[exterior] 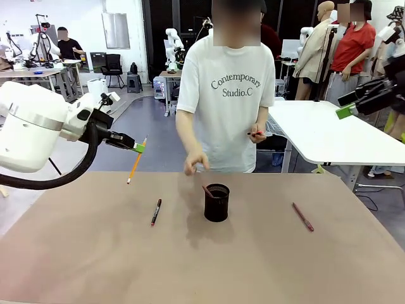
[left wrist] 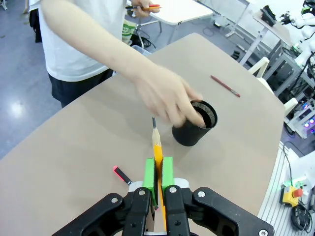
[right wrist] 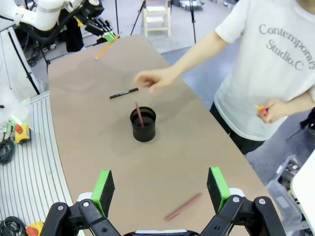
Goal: Place the pens into the pen holder.
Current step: Pick up a writing instrument from the table and place it into the Pen holder.
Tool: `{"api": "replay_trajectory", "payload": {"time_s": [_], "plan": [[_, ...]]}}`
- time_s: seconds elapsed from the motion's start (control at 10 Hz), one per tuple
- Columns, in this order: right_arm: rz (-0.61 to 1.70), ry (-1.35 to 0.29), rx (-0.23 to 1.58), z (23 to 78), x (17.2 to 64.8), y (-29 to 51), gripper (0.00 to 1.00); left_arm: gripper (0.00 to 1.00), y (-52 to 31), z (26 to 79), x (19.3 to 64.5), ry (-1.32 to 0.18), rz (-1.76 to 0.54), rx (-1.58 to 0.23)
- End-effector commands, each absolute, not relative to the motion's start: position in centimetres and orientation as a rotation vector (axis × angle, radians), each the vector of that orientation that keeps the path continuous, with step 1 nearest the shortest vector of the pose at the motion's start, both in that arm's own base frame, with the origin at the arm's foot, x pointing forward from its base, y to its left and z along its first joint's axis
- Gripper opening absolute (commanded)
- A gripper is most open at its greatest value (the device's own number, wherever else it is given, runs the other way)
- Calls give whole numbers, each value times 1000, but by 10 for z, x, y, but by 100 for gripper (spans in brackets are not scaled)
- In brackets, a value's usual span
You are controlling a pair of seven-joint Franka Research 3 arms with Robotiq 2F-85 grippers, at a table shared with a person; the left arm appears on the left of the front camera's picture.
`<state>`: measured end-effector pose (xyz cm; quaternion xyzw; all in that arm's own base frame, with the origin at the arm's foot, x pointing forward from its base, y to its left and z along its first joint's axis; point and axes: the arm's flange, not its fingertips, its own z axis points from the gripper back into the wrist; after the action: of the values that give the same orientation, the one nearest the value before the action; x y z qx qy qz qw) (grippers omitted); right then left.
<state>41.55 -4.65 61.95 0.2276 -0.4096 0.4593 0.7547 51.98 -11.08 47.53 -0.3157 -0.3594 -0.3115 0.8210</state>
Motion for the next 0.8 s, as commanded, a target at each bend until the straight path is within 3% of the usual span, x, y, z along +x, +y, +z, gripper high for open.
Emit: {"api": "replay_trajectory", "payload": {"time_s": [0.0, 0.7], "plan": [[989, -858, 518, 626, 414, -52, 100, 0, -112, 477, 521, -765, -654, -671], [1060, -738, 539, 628, 426, -60, 100, 0, -112, 477, 521, -765, -654, -671]]}}
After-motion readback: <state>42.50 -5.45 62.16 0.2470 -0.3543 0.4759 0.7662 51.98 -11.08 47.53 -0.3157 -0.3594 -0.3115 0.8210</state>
